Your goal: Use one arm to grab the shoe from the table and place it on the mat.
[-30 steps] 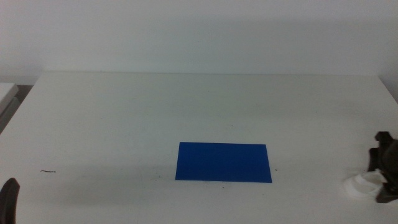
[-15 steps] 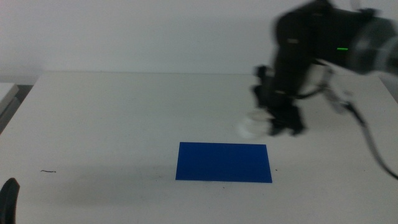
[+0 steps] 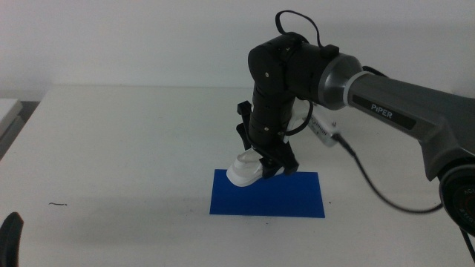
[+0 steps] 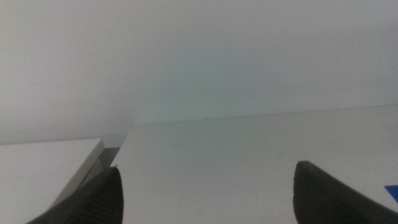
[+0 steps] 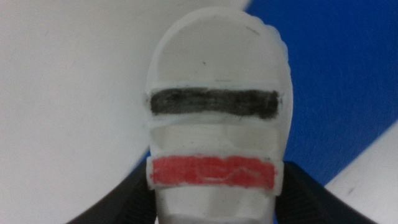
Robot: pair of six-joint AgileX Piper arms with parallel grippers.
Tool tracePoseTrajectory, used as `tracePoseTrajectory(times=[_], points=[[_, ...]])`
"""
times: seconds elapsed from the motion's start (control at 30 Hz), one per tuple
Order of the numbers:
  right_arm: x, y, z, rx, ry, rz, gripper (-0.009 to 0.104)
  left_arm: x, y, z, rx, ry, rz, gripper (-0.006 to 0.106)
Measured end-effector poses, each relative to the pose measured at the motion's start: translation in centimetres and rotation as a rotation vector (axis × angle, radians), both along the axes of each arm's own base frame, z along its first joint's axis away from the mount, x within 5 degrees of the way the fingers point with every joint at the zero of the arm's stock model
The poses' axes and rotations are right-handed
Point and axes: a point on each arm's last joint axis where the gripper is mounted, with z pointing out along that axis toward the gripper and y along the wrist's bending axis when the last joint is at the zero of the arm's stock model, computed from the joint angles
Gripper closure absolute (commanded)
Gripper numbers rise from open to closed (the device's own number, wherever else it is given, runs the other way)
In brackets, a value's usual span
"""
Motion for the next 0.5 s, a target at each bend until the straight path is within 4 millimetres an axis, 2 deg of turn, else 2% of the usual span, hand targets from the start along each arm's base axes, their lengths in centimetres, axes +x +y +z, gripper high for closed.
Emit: tracePoseTrajectory(times=[0.1, 0.27, 0.3, 0.5], points=[[0.01, -0.02, 0.01, -0.039, -0.019, 0.235, 0.097, 0.00, 0.00, 0.00, 0.000, 0.000, 0.000, 0.007], [-0.21, 0.26, 0.05, -0.118, -0.073, 0.989, 0.097, 0.00, 0.00, 0.00, 0.000, 0.000, 0.000, 0.007], [-0.25, 0.32, 0.05, -0.126, -0.083, 1.097, 0.097, 0.00, 0.00, 0.00, 0.000, 0.000, 0.000, 0.007], [-0.44, 0.53, 0.05, -0.158, -0.130, 1.537, 0.097, 0.00, 0.00, 0.00, 0.000, 0.000, 0.000, 0.007]])
